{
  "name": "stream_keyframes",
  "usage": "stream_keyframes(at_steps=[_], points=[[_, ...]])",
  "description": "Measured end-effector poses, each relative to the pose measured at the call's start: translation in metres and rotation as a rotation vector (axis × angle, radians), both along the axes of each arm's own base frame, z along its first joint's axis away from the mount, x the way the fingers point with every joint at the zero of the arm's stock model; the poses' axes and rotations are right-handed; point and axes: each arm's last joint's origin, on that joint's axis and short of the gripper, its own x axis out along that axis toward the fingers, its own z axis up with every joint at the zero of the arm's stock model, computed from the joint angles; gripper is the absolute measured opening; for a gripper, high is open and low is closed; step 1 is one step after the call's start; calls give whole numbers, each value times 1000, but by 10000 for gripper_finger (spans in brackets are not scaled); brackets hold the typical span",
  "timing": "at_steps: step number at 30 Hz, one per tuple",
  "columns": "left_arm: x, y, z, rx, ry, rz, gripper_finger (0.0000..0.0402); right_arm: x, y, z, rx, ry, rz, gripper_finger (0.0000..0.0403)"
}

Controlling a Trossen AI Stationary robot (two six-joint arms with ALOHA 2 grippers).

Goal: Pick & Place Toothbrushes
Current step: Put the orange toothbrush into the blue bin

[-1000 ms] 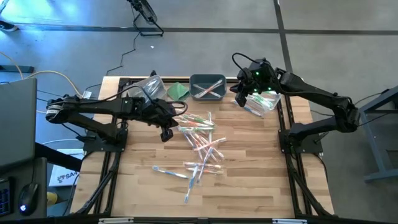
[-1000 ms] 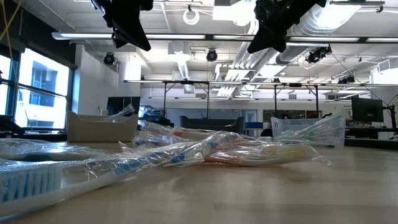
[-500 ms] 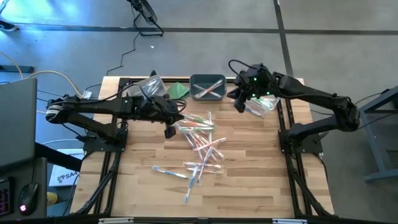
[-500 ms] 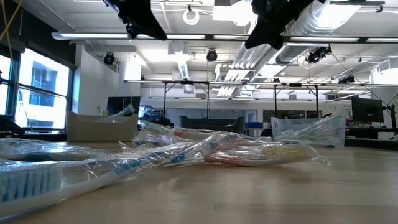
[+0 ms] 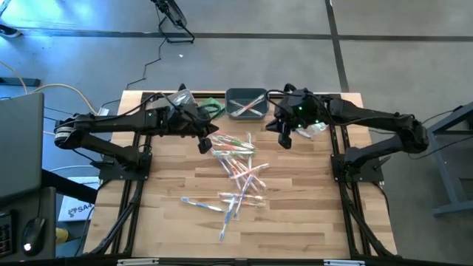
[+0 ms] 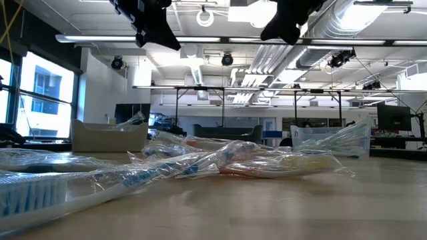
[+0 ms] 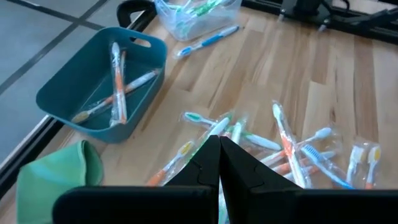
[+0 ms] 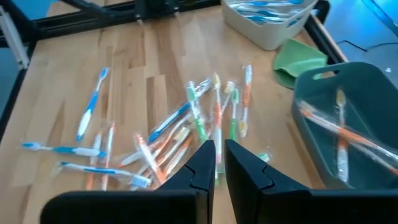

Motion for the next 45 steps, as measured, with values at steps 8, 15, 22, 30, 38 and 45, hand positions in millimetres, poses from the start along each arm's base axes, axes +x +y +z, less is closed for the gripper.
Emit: stream_keyframes(at_steps=[8, 15, 22, 30, 38, 45], points=[[2, -1, 3, -22, -43, 12, 0, 7, 10, -5, 4, 20, 47, 27], [3, 0, 4, -40, -62, 25, 0, 22, 15, -20, 15, 78, 74, 27], [3, 0, 4, -40, -62, 25, 0, 43, 23, -47, -11, 175, 150, 40], [2, 0, 3, -37, -57, 23, 0, 61, 34, -79, -79, 303, 291, 131], [2, -1, 3, -38, -51, 24, 0, 75, 34, -122, -39, 474, 313, 169], [2, -1, 3, -38, -51, 24, 0, 85, 40, -152, -27, 568, 352, 170]])
